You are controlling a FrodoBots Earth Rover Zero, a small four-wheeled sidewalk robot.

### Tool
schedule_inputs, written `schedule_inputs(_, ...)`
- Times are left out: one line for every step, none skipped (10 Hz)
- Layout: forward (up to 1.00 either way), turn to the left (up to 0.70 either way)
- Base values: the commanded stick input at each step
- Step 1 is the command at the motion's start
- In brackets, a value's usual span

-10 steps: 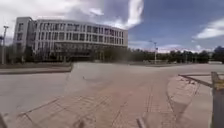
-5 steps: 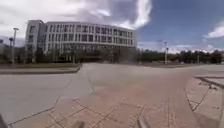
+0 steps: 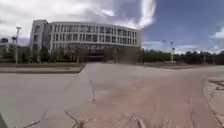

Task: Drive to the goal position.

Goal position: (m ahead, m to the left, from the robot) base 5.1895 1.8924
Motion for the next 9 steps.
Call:
schedule_inputs(0.7,0.0)
schedule_inputs(0.7,0.0)
schedule_inputs(0.7,0.0)
schedule_inputs(0.7,0.0)
schedule_inputs(0.7,0.0)
schedule_inputs(0.7,0.0)
schedule_inputs(0.7,0.0)
schedule_inputs(0.7,0.0)
schedule_inputs(0.7,0.0)
